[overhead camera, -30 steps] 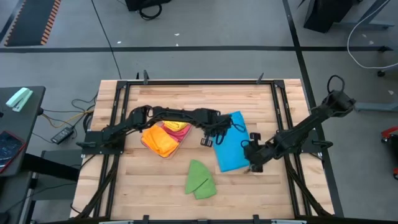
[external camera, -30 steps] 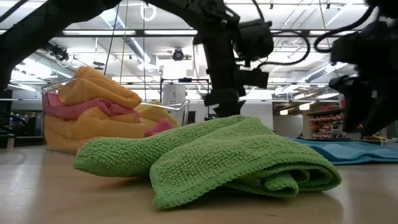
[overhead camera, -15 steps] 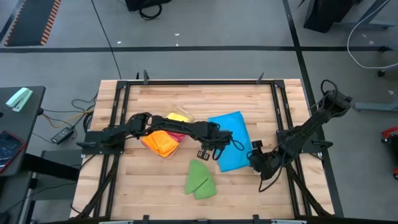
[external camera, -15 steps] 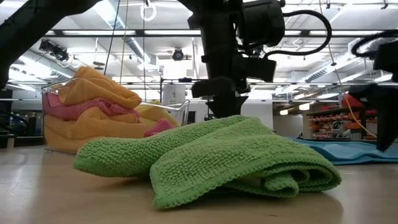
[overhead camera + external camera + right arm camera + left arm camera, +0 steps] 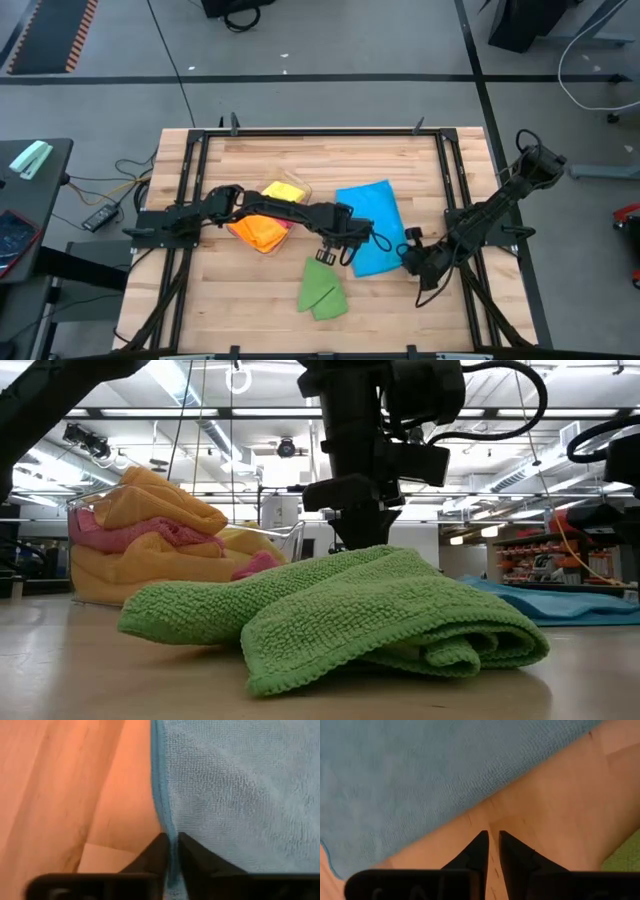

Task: Fold microfiber towels
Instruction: Fold the blue microfiber towel

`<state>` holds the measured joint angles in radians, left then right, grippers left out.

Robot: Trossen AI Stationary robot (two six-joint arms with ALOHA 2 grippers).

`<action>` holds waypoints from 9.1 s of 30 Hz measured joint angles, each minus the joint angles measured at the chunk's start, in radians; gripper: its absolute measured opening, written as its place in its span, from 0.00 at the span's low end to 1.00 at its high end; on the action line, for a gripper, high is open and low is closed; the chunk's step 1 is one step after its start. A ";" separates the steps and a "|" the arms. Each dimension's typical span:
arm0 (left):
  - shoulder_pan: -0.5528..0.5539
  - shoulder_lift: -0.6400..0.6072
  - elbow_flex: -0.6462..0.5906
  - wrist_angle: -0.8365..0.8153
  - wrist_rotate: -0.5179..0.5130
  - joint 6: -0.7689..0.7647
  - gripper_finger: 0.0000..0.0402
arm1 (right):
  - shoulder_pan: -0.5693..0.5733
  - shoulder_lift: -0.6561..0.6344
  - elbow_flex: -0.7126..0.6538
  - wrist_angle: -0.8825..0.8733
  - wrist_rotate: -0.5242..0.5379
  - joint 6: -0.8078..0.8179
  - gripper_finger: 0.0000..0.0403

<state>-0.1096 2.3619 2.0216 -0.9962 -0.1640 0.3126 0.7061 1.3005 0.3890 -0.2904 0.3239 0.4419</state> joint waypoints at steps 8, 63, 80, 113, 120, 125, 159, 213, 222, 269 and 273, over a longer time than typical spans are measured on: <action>-0.048 0.000 0.000 0.043 0.003 -0.030 0.11 | -0.003 -0.029 0.012 0.037 -0.112 -0.018 0.02; -0.127 -0.123 -0.271 0.401 -0.019 -0.043 0.04 | -0.381 -0.074 0.167 -0.283 -0.109 0.013 0.02; -0.129 -0.126 -0.271 0.349 -0.015 -0.146 0.04 | -0.475 -0.079 0.142 -0.357 -0.114 0.065 0.03; -0.094 -0.126 -0.295 0.546 -0.053 0.007 0.34 | -0.349 -0.078 0.248 -0.382 -0.069 -0.089 0.39; -0.090 -0.124 -0.363 0.614 -0.054 0.144 0.38 | -0.208 -0.078 0.167 -0.201 -0.033 -0.125 0.42; -0.094 -0.122 -0.406 0.657 -0.163 0.345 0.50 | -0.162 -0.078 0.134 -0.147 -0.005 -0.101 0.51; -0.162 -0.109 -0.457 0.791 -0.446 0.642 0.42 | -0.160 -0.078 0.129 -0.129 0.064 -0.064 0.57; 0.020 -0.141 -0.459 0.821 0.147 -0.106 0.06 | -0.040 0.248 0.152 0.123 0.313 -0.319 0.52; 0.019 -0.142 -0.459 0.806 0.146 -0.152 0.02 | -0.043 0.267 0.153 0.129 0.387 -0.327 0.52; -0.118 -0.122 -0.458 0.888 0.028 -0.093 0.12 | -0.216 0.019 0.226 -0.086 -0.530 -0.093 0.03; -0.117 -0.122 -0.458 0.891 0.026 -0.110 0.12 | -0.260 0.026 0.226 -0.095 -0.540 -0.118 0.02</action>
<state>-0.2264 2.2395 1.5635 -0.1052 -0.1379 0.2026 0.4464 1.3270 0.6147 -0.3854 -0.2157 0.3239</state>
